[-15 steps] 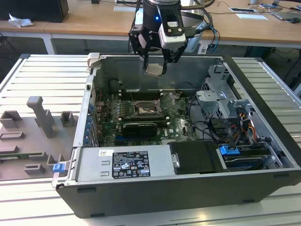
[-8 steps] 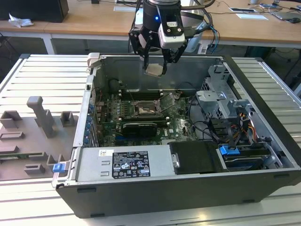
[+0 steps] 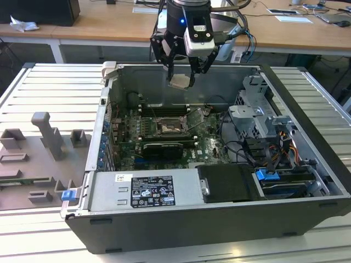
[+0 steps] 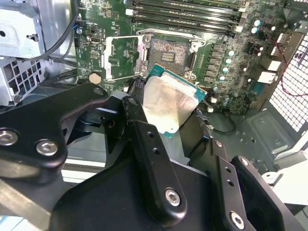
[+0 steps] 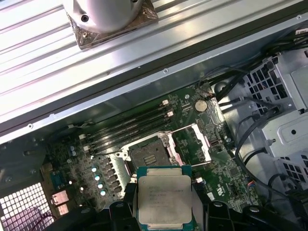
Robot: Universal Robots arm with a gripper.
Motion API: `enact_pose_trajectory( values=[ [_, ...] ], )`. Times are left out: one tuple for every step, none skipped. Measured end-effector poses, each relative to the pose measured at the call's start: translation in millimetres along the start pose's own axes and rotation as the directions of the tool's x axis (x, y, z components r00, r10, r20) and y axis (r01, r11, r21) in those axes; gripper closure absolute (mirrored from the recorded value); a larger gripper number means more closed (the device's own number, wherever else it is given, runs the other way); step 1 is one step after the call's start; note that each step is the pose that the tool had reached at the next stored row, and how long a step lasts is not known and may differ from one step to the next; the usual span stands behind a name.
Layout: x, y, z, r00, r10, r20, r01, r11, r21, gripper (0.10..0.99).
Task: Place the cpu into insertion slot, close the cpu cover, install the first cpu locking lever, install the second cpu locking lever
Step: 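Place the cpu into insertion slot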
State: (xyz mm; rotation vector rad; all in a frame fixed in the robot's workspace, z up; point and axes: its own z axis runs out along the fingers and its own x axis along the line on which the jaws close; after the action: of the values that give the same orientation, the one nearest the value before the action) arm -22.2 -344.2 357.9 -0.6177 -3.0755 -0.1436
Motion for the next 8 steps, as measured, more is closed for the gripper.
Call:
enact_pose_trajectory(
  values=[
    [0.0,0.0,0.0,1.0000,0.002,0.0002,-0.002,1.0000,0.000,0.549],
    [0.0,0.0,0.0,1.0000,0.006,0.0005,-0.006,1.0000,0.000,0.549],
    [0.0,0.0,0.0,1.0000,0.009,0.0007,-0.009,1.0000,0.000,0.549],
    [0.0,0.0,0.1,0.9999,0.011,0.0009,-0.011,0.9999,0.000,0.549],
    [0.0,0.0,0.0,0.9999,0.015,0.0013,-0.015,0.9999,0.000,0.549],
    [0.0,0.0,0.1,0.9998,0.018,0.0016,-0.018,0.9998,0.000,0.549],
    [0.0,0.0,0.1,0.9998,0.020,0.0018,-0.020,0.9998,0.000,0.549],
    [0.0,0.0,0.1,0.9998,0.022,0.0020,-0.022,0.9998,-0.001,0.549]
  ],
)
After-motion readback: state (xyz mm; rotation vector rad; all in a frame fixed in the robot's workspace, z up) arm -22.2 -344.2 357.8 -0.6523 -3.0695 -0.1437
